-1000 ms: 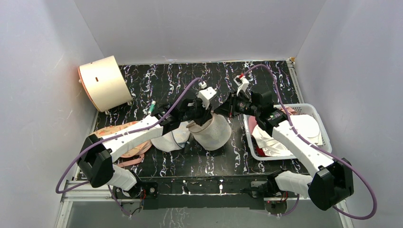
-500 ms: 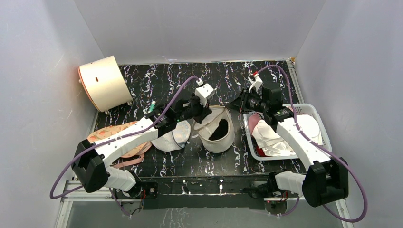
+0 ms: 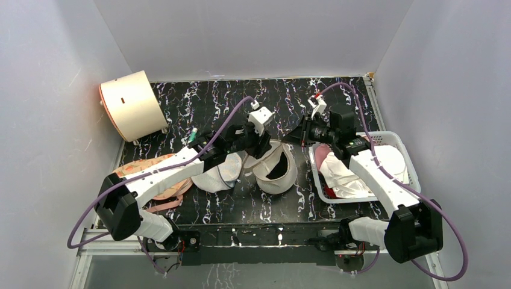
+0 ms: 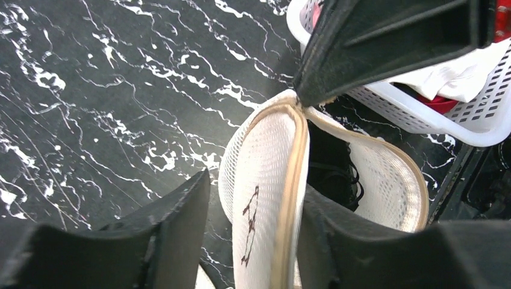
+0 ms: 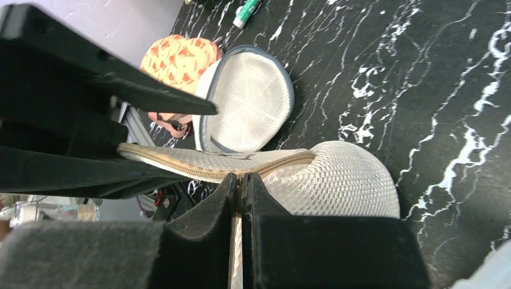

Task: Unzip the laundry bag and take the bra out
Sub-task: Unzip the laundry bag at the center of the board.

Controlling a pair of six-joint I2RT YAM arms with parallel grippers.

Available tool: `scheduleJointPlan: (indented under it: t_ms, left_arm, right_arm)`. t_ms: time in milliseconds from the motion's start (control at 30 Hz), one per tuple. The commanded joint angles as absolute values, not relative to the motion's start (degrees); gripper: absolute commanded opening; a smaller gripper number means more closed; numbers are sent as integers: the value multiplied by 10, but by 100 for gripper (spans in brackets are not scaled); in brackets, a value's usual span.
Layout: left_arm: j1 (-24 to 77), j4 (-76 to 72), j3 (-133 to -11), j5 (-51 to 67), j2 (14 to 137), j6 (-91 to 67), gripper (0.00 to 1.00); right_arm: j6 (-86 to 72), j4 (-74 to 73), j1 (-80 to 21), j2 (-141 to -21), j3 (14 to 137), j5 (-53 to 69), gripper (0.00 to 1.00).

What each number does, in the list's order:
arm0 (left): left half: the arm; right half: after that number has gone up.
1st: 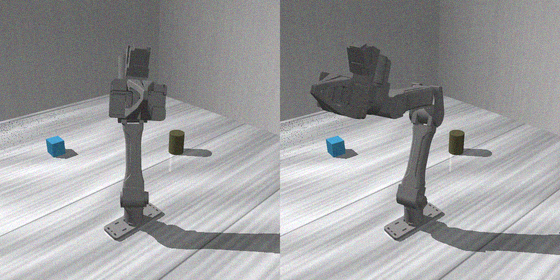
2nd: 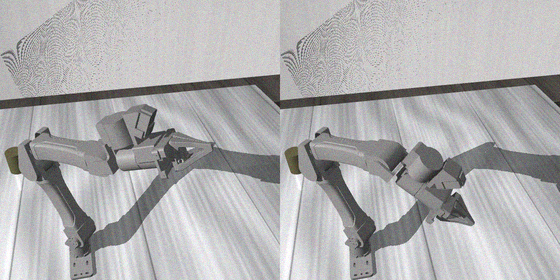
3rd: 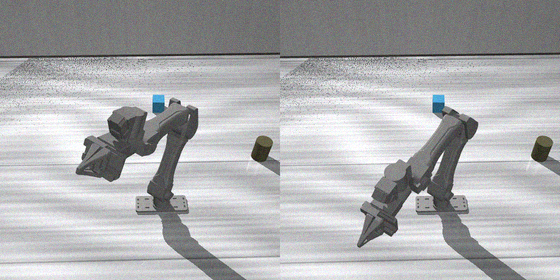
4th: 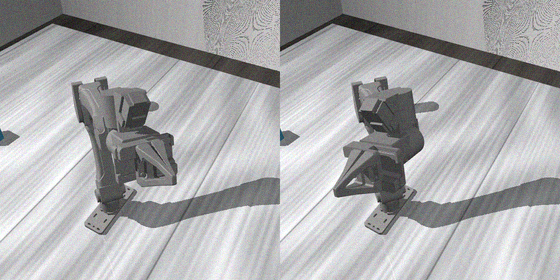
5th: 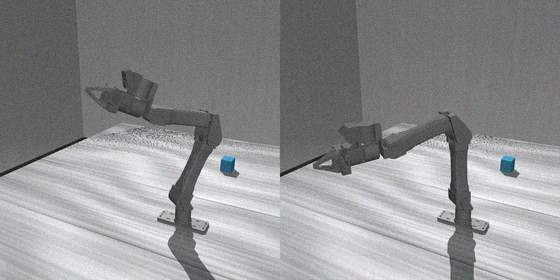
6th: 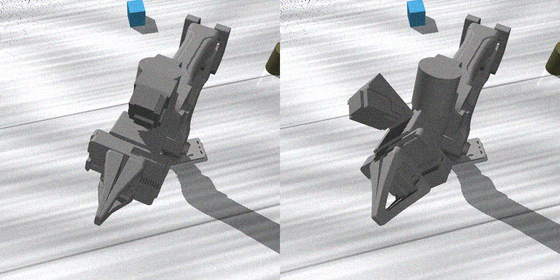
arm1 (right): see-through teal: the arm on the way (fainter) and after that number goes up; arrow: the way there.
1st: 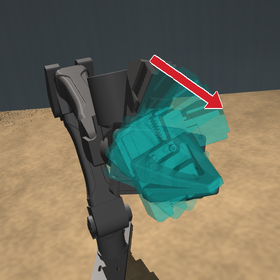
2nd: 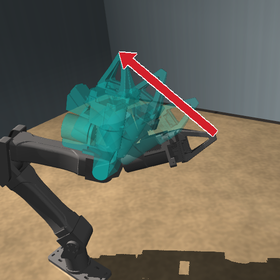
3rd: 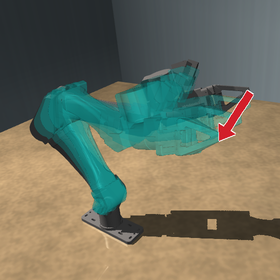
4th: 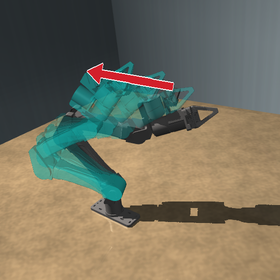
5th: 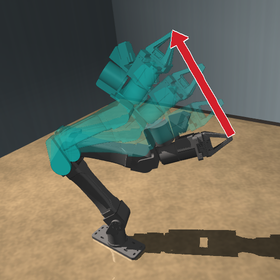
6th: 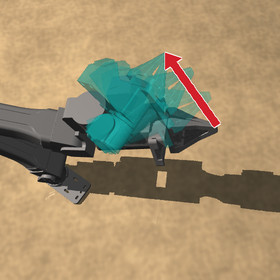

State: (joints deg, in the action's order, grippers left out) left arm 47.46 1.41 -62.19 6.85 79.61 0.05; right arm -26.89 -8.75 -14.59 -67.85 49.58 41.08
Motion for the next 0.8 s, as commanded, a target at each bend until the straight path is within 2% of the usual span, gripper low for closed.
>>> scheduleJointPlan:
  t_ms: [0,133,200,267,400,567,767]
  left_arm:
    - [475,29,-648,85,814,2,53]
    - [475,32,-651,88,820,2,54]
    - [475,32,-650,87,820,2,50]
    - [475,31,-650,87,819,3,43]
    - [475,27,-646,83,812,4,19]
    - [475,17,-636,70,793,6,2]
    - [475,4,-624,56,762,9,0]
  right_arm:
    - [-258,-46,-178,-660,519,428,0]
    - [-248,-61,-218,-664,540,406,0]
    - [-243,-71,-234,-665,550,395,0]
    - [-242,-74,-239,-664,556,389,0]
    - [-239,-73,-240,-657,557,372,0]
    - [-230,-93,-227,-660,551,323,0]
    - [-248,-67,-148,-673,511,353,0]
